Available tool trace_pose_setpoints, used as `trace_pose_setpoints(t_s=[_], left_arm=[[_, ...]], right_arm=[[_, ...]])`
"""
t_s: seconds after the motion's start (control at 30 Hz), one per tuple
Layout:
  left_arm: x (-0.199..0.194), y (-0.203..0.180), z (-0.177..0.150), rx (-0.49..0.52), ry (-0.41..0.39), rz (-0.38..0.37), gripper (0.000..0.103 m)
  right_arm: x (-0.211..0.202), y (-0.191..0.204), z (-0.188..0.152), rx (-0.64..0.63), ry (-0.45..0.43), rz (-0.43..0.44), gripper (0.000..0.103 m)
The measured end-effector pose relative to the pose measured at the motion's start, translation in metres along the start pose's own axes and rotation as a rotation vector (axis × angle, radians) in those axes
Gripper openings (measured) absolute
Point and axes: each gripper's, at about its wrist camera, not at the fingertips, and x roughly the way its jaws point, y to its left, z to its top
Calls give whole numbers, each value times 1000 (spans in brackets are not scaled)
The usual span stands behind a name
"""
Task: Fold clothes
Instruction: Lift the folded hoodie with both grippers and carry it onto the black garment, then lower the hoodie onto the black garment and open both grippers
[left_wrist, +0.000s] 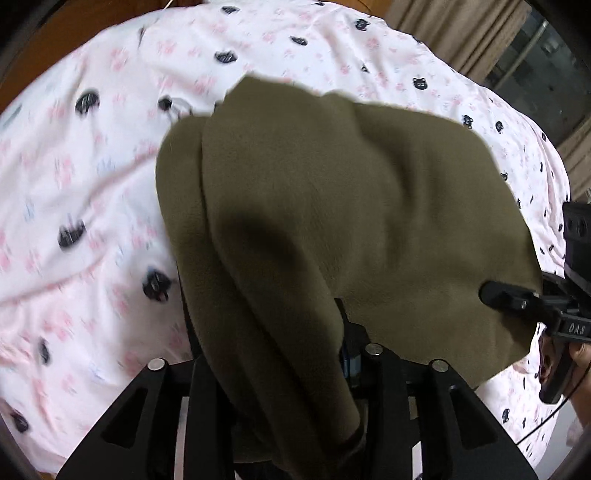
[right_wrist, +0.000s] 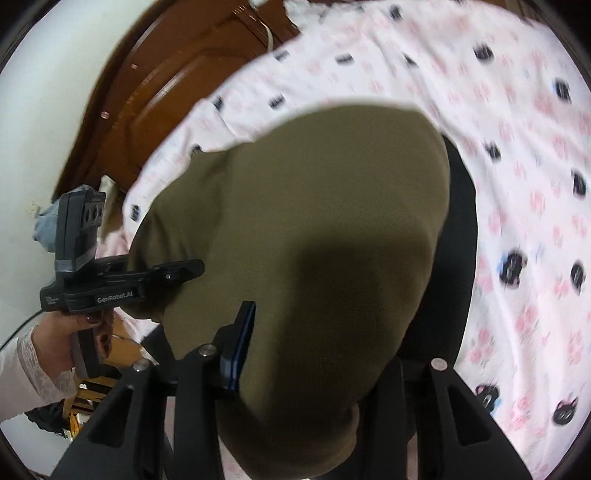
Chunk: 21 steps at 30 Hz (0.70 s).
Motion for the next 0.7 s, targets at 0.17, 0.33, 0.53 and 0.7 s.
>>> trace_pose_setpoints(t_s=[0.17,0.33,0.53,0.7], left_arm=[[1,19,-39,-75,-41,16,79],[-19,33,-64,-161,-55,76,85],[-77,-7,-77,-84,-161,230,84],[-130,-49,-83,-44,-234,327,84]], right_arm=[[-3,-8,-29,48,2,-8,71],[-7,-13,-30,68,-9,-59,86],[-46,6,-43,-23,-54,-187,93],[-94,29,-62,-125,-99,-291,99]])
